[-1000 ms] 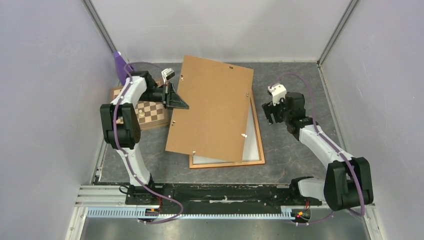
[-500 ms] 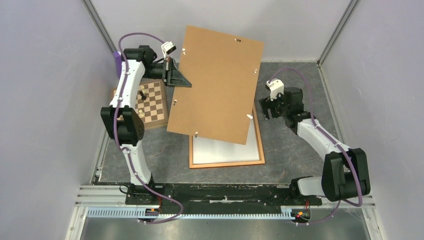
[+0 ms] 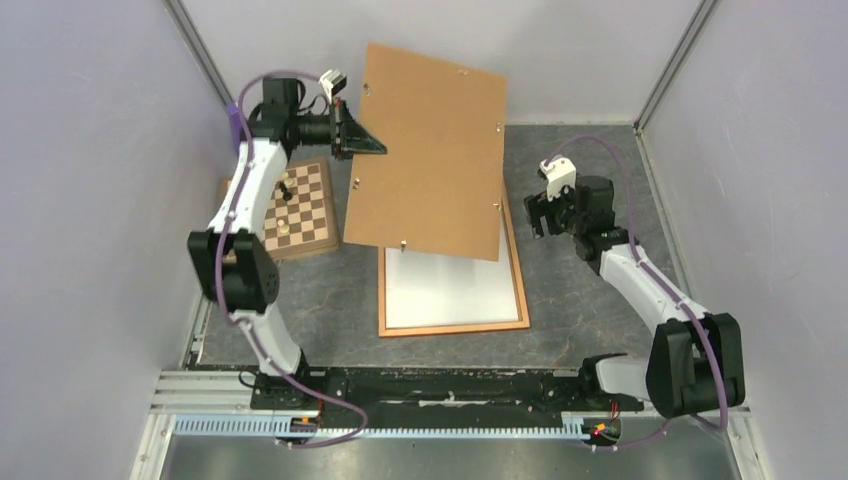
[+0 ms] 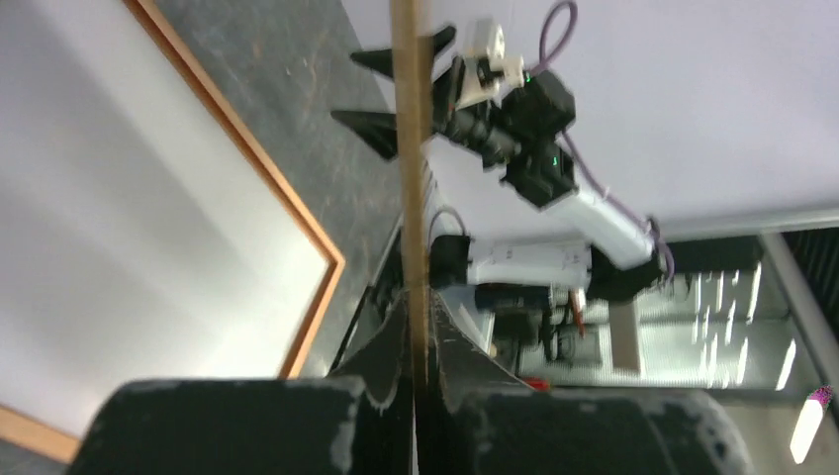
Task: Put the photo into the frame
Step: Adjust the photo frame item on the photo frame, then move the photo frame to the center of the board, then place the photo frame item in the photo frame.
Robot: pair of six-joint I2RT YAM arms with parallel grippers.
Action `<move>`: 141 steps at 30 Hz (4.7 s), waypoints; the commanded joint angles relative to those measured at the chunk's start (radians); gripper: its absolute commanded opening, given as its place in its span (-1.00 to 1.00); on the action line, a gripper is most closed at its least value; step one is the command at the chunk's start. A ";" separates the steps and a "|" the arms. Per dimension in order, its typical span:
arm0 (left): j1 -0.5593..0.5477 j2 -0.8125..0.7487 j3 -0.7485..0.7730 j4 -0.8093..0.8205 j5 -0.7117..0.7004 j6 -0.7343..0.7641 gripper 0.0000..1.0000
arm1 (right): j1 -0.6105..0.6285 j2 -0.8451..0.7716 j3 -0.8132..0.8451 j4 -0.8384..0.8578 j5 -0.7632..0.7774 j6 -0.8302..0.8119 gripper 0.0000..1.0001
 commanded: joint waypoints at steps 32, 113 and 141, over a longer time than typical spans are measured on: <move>-0.020 -0.438 -1.067 1.045 -0.174 -0.705 -0.95 | -0.101 -0.223 -0.136 0.074 0.058 0.082 0.59; -0.066 -0.275 -1.075 1.133 -0.182 -0.612 -0.95 | 0.014 0.716 0.407 0.225 0.127 0.427 -0.40; -0.172 -0.098 -1.122 1.772 -0.233 -0.984 -0.95 | -0.089 0.345 0.187 0.157 -0.001 0.283 0.08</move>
